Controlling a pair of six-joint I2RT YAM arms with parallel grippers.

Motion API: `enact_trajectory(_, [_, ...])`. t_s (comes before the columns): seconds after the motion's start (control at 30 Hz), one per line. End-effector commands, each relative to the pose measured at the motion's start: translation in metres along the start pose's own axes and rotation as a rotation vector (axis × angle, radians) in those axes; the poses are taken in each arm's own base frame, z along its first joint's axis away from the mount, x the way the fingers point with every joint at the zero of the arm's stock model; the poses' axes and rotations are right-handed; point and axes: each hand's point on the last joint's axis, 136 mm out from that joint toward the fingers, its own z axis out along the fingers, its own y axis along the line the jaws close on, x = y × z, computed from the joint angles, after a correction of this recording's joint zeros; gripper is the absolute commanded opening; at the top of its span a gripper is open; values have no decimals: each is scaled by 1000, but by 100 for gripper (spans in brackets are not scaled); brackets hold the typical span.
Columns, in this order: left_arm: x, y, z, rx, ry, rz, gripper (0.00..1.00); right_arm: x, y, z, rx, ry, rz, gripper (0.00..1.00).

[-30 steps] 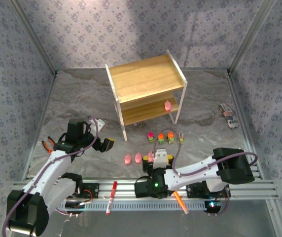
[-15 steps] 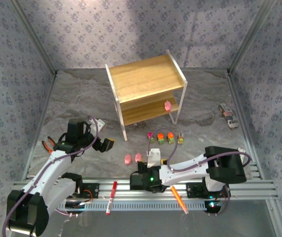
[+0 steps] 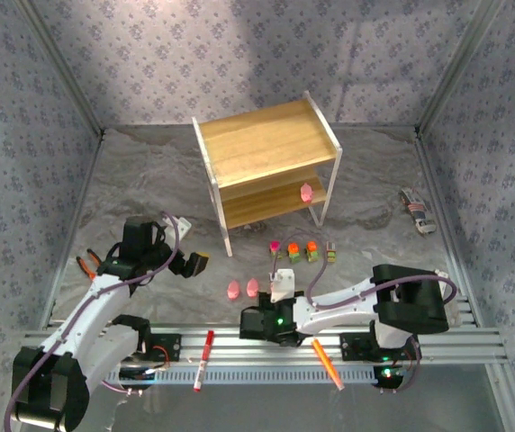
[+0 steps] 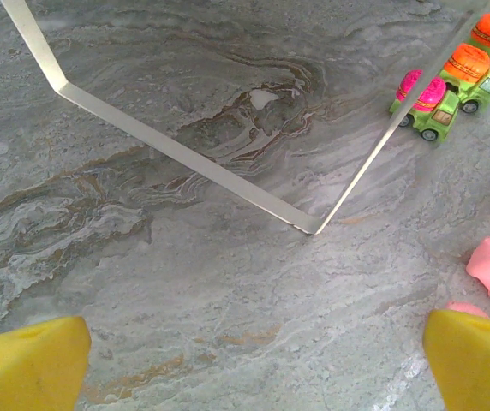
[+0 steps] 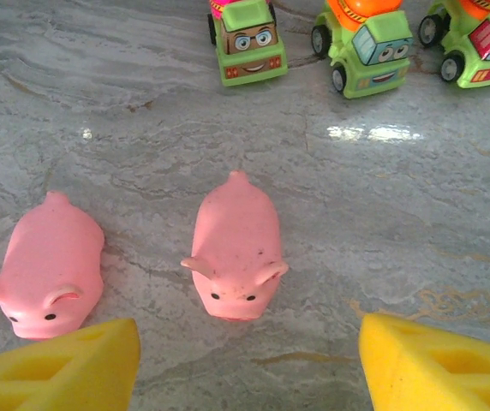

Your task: Place and organize the plastic toys onto the shelf

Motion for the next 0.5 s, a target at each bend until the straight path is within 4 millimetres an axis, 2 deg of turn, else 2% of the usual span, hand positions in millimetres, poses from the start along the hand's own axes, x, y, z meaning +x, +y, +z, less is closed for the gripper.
enact_trajectory(0.0, [1,-3,0,7,-4,7,100,0,-2,3,9,1,-9,69])
enact_trajectory(0.47, [1,-3,0,13,-2,6,100,6,-8,14,41,38,19,64])
